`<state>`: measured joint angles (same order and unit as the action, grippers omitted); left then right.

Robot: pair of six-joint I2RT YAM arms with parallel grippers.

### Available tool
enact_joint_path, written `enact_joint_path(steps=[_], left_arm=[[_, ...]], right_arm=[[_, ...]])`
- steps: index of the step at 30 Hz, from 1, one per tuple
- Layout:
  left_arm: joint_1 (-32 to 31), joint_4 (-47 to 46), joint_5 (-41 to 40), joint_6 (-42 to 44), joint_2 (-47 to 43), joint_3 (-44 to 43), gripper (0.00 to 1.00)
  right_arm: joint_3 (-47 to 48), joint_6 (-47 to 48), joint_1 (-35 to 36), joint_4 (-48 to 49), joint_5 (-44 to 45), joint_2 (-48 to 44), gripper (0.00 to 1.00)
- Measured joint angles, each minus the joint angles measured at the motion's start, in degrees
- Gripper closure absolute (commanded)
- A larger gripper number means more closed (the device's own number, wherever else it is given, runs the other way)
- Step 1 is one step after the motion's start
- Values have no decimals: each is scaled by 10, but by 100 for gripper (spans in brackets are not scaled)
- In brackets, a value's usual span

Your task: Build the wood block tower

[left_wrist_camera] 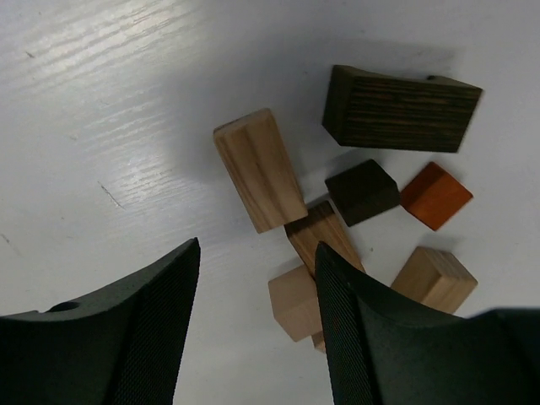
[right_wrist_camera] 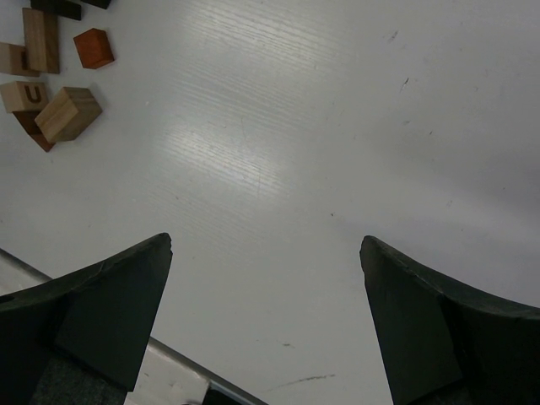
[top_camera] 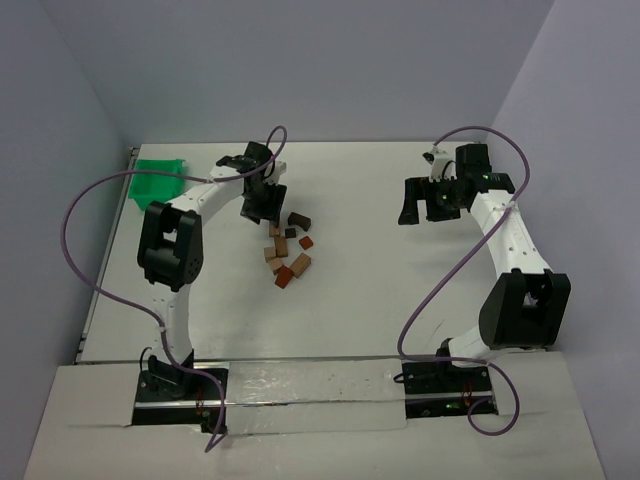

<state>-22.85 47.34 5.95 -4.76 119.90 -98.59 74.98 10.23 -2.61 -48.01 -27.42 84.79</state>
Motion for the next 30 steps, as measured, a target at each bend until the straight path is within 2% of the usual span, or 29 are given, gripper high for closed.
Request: enact_joint_path(steps=[7, 16, 20, 23, 27, 30], left_arm=[[-3, -11, -35, -74, 29, -14, 36], [-14, -15, -48, -99, 68, -39, 39], [-18, -14, -51, -101, 81, -39, 44], [-19, -15, -53, -101, 83, -39, 57], [-20, -15, -53, -95, 83, -39, 87], [-20, -12, -53, -80, 87, -47, 97]], right_arm=[[0, -1, 0, 0, 7, 0, 0], [0, -1, 0, 0, 13, 0, 0], [0, -1, 0, 0, 15, 0, 0], [0, -1, 0, 0, 17, 0, 0], [0, -1, 0, 0, 20, 0, 0], [0, -1, 0, 0, 23, 0, 0]])
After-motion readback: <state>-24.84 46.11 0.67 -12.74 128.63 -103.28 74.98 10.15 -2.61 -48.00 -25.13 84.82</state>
